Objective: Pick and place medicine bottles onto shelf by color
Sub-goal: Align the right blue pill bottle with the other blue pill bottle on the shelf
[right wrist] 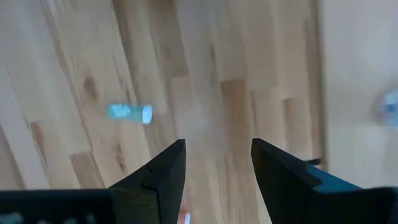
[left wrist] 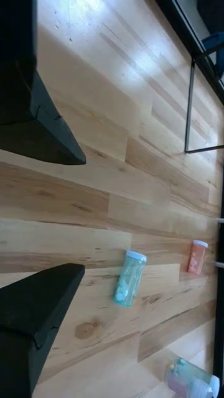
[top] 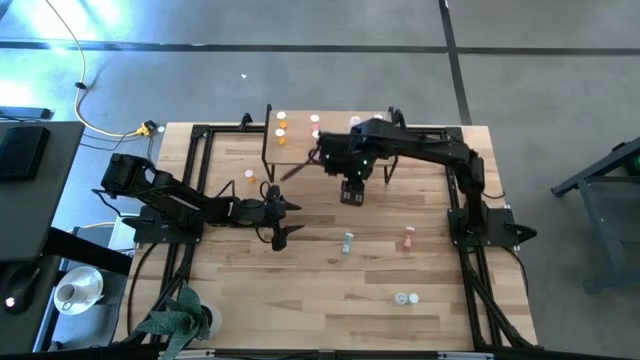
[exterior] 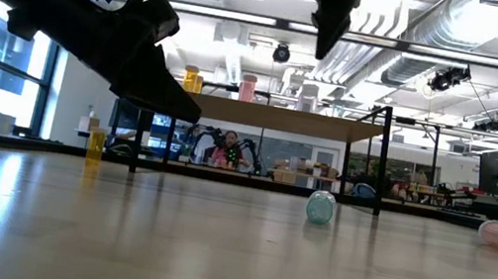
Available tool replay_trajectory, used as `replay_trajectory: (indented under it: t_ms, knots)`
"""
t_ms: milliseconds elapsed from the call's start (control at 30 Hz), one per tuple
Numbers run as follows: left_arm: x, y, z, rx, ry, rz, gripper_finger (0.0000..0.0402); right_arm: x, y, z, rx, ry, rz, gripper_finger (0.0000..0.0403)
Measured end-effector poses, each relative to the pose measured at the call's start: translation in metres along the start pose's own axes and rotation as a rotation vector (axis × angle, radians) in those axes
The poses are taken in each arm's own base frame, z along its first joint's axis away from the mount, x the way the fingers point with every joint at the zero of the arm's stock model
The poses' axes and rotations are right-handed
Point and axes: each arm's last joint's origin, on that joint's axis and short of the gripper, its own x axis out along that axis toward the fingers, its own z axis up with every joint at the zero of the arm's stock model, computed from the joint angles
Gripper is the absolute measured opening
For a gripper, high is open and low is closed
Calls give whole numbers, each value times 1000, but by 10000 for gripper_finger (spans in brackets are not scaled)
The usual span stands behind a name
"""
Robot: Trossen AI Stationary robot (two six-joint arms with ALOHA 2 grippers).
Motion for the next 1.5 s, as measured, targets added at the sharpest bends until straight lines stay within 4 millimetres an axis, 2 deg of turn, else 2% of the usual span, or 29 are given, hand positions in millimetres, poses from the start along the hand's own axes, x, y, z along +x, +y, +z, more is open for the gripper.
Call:
replay_trajectory:
  t_ms: [333,733,1167,1333,1500]
  knots:
    - [0,-1,-1,4,17,-25,264,36,21,-30,36,113,-19,174]
    - [0,-1,-2,-17,23,-25,264,70,54,-83,163,174,-35,174]
    - [0,-1,-2,-17,24,-24,264,59,106,-162,171,123,-8,174]
    - [0,0,-2,-17,23,-19,264,62,127,-192,157,91,25,174]
    - [0,0,-2,-21,23,-16,264,66,149,-213,122,79,27,174]
